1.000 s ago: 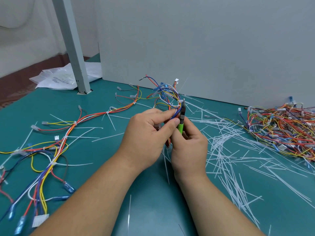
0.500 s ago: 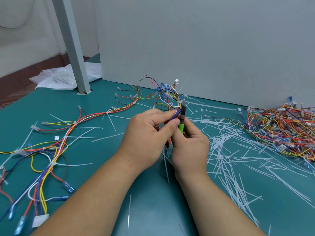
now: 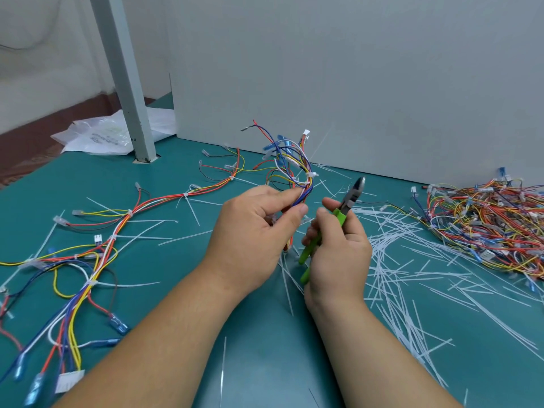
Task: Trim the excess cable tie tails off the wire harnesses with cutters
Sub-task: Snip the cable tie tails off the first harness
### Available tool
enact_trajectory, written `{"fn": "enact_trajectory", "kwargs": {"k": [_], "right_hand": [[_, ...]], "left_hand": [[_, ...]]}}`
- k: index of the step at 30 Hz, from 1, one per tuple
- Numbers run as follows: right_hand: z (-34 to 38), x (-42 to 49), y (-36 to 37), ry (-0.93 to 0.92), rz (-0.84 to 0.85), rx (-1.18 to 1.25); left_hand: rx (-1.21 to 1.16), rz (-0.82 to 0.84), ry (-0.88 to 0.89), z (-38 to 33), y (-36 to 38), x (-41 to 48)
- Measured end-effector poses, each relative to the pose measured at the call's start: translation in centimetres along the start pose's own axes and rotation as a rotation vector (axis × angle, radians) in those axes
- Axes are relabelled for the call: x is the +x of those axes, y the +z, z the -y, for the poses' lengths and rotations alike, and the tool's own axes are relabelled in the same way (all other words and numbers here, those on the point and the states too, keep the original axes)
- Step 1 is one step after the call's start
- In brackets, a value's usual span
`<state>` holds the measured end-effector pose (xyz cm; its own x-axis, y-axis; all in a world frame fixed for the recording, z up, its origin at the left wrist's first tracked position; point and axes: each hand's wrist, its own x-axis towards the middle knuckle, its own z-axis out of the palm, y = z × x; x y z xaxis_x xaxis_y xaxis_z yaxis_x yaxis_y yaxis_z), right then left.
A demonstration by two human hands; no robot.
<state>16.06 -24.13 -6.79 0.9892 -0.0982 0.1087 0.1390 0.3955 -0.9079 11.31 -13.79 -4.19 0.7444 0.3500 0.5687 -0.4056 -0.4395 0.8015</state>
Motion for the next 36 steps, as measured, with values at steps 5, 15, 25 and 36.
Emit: {"fn": "enact_trajectory", "kwargs": {"k": [5,15,25,36], "right_hand": [[0.1,0.0,0.1,0.016,0.019,0.103],[0.3,-0.3,0.1,0.009,0.081,0.092],[-0.3,0.1,0.0,0.073,0.125,0.141],[0.0,1.2,0.0,0.381,0.155,0.55]], "left_hand": [[0.151,0.034,0.064,0.2,-0.1,-0.1],[0.289,0.134,0.128,0.2,-0.2,-0.4],[0.428,0.23,0.164,0.4,-0.4,-0.4],[0.194,0.08,-0.078,-0.1,0.2,-0.3]]}}
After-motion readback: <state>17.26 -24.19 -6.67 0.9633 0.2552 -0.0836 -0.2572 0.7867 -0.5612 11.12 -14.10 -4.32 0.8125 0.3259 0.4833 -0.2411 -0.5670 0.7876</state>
